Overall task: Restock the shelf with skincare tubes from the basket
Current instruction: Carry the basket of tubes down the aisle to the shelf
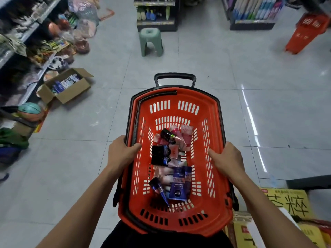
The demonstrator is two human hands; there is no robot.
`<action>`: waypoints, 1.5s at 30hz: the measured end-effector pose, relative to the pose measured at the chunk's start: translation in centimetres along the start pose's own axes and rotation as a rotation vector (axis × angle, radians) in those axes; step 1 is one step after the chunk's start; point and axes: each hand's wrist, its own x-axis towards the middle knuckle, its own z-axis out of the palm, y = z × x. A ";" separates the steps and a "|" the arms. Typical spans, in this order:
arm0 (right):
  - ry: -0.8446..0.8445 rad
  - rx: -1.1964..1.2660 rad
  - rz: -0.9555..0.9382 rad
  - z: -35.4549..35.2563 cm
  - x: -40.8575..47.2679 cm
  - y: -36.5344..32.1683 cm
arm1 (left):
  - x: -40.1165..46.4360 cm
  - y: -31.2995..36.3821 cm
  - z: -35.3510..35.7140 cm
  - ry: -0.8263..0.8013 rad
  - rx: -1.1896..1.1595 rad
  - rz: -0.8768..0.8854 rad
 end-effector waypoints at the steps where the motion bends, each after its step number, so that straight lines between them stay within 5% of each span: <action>1: -0.002 -0.001 0.007 0.0 1.0 -0.5 | 1.2 0.4 0.2 -0.004 -0.004 0.003; 24: 0.057 -0.021 0.111 1.2 27.4 -22.0 | 35.4 13.1 -1.8 -0.091 -0.027 0.002; 45: -0.013 -0.012 0.043 -8.3 55.8 -27.4 | 53.6 31.1 9.6 0.016 -0.046 -0.050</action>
